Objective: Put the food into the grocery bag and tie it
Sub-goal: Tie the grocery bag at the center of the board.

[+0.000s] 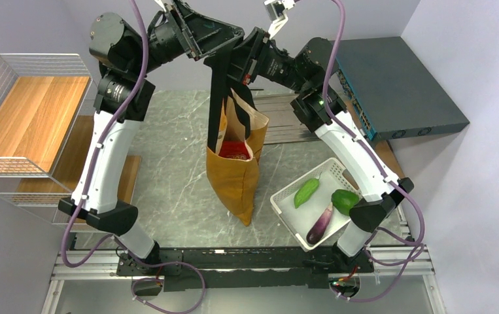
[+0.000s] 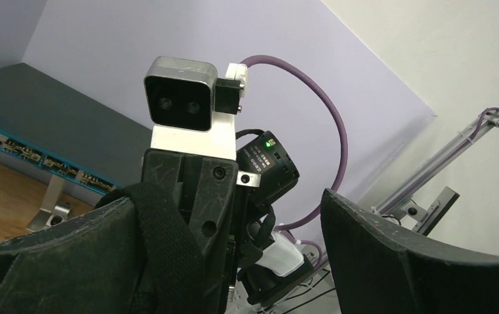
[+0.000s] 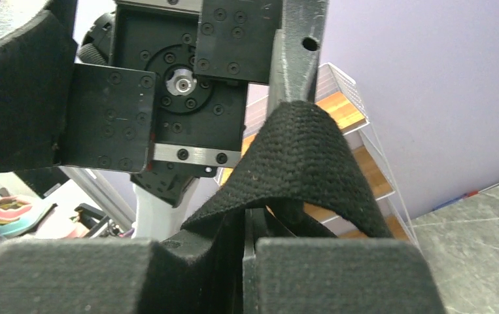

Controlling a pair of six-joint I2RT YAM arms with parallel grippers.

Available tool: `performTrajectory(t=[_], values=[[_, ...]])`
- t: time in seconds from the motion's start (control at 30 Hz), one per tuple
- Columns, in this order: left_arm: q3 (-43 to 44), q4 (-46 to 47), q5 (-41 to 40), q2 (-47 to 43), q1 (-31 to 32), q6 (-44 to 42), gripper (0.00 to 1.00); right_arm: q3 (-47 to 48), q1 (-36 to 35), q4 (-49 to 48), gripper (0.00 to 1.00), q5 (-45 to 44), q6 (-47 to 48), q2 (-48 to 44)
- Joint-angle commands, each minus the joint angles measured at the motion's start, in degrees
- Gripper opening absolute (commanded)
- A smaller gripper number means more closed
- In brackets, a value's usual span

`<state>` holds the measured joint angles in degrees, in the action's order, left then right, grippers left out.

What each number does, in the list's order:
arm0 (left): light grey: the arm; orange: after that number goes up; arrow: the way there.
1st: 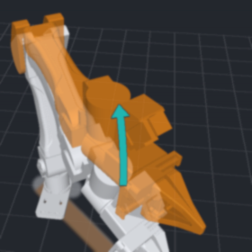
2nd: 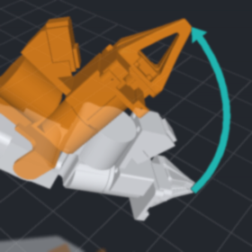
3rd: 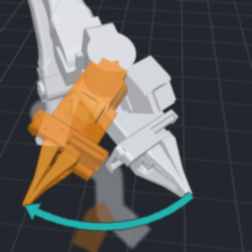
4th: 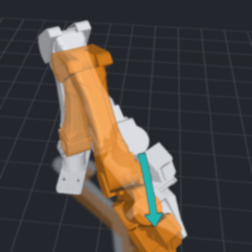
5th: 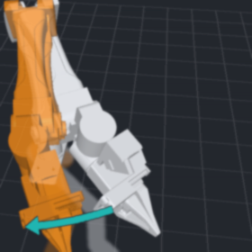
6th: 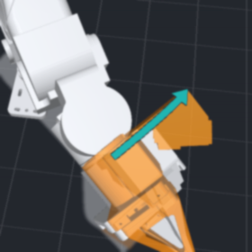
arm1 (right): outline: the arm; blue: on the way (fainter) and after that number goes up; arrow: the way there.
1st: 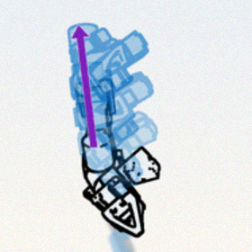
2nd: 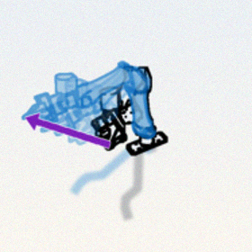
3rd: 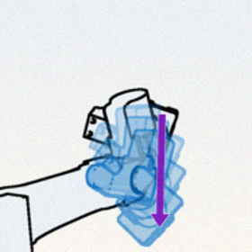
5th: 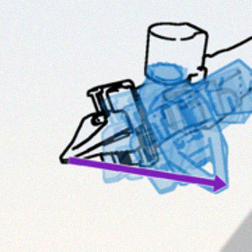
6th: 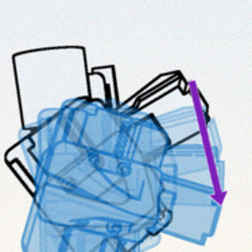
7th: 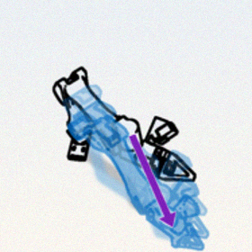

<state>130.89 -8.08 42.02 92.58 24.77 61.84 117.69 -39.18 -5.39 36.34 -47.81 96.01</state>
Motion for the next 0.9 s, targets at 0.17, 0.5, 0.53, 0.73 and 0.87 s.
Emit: performTrajectory(t=[0.17,0.5,0.53,0.73,0.87], values=[[2.1,3.0,4.3,0.9,-0.1,1.0,0.97,2.4,-0.2,-19.2,0.11,5.1,-14.6,1.9],[-7.3,-2.2,1.0,-5.5,-0.1,-6.2,0.98,2.7,-0.1,-24.6,0.16,-2.7,-16.0,-0.1],[-8.0,-2.3,0.7,-6.0,-0.1,-6.7,0.98,2.2,-0.1,-24.9,0.17,-3.5,-16.0,-0.7],[-10.8,-0.8,0.9,-6.4,-0.1,-6.7,0.98,-1.6,0.0,-25.4,0.19,-7.8,-14.0,-4.8],[-12.5,-0.6,1.1,-6.7,-0.1,-7.6,0.99,-3.0,0.0,-24.6,0.21,-9.7,-12.1,-7.2]])
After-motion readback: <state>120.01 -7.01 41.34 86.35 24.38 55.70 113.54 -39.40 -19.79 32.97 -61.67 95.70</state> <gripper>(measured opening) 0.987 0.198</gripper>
